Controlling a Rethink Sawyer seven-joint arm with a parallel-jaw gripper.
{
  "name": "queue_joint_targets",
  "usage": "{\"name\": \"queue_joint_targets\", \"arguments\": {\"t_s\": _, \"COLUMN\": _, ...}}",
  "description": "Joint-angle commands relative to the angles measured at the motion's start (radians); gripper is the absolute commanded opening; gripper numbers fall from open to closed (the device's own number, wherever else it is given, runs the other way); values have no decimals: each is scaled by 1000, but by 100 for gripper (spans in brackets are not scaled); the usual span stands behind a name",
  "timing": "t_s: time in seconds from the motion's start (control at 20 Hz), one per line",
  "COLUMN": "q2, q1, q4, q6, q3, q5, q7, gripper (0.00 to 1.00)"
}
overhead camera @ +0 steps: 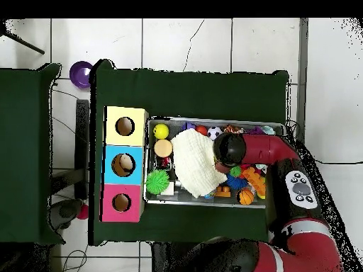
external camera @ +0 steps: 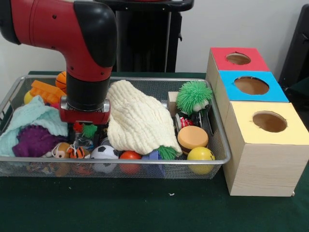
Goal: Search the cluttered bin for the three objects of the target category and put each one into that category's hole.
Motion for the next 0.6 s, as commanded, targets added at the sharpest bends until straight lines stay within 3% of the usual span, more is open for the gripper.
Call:
{"name": "queue_joint_targets", "arguments": {"t_s": 0.05, "q2": 60, "q1": -33, "q4": 20, "q6": -68, "q3": 103, "q5": -52, "q7": -82, "gripper": 100}}
{"name": "queue_joint_targets", "arguments": {"t_s": 0.1, "q2": 60, "q1": -32, "q4": 20, "q6": -53, "q3": 101, "q5": -47, "q7": -82, "gripper": 0}}
{"name": "queue_joint_targets", "arguments": {"t_s": 0.35, "q2": 18, "q1": -63, "q4": 63, "q6": -98, "q3": 141, "q5": -33, "q7": -83, "gripper": 0}}
{"name": "queue_joint_targets", "arguments": {"t_s": 0.6, "q2": -119, "q1": -71, "q4": 129, "q6": 18, "q3": 159, "q5": 28, "q7": -81, "gripper": 0}}
